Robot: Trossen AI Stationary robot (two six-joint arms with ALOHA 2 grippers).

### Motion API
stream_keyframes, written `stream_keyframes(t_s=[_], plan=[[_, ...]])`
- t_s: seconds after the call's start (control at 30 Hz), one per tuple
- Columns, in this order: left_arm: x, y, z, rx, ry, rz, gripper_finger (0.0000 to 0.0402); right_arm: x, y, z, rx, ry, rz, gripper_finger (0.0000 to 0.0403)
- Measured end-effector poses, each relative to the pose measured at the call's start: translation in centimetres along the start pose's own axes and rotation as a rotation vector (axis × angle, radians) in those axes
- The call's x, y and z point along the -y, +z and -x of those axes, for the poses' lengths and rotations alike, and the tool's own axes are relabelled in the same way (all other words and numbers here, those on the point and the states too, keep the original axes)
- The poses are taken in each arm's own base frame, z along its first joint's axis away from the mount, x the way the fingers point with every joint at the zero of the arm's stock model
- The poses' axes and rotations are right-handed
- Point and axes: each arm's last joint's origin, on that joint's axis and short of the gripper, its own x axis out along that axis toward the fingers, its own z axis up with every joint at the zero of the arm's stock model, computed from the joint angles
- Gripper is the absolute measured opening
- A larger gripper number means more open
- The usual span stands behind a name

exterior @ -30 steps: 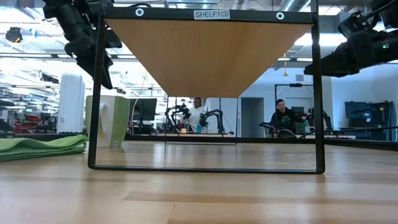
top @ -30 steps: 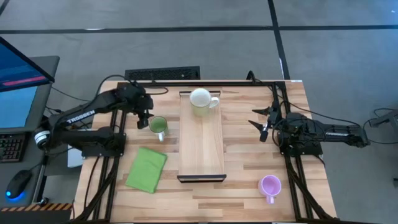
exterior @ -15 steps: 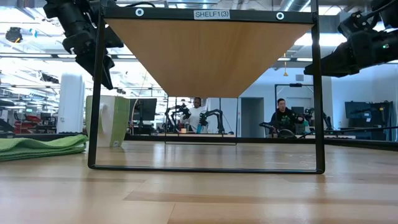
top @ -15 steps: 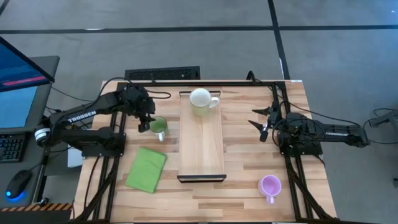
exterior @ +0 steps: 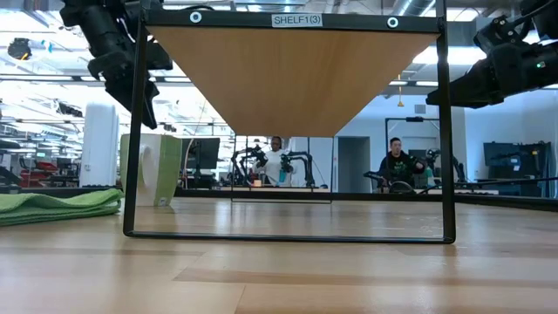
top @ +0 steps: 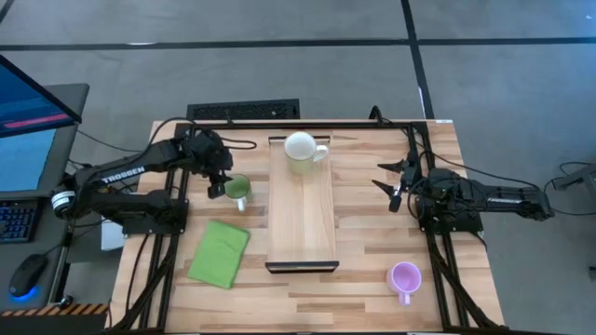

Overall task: Stack small to large cups/mugs on shelf
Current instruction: Put the green mug on the shelf

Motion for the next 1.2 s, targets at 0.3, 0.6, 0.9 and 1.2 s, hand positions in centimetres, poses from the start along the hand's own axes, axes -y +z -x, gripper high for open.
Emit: stream_keyframes(t_s=[0.3, 0.6, 0.9, 1.2], plan=[[0.0, 0.0, -0.1, 0.004, 0.001, 0.045, 0.0158, 0.0, 0.0, 0.0, -0.001, 0.0, 0.0, 0.0276], [0.1, 0.0, -0.1, 0.009, -0.023, 0.087, 0.0158, 0.0, 0.0, 0.0, -0.001, 0.0, 0.0, 0.0276], [0.7, 0.2, -0.1, 0.008, -0.033, 0.041, 0.0158, 0.0, 0.0, 0.0, -0.004, 0.001, 0.002, 0.0276], [0.6, 0.5, -2.2, -0.102, 0.024, 0.044, 0.0158, 0.0, -0.1, 0.0, -0.01, 0.002, 0.002, 0.0276]])
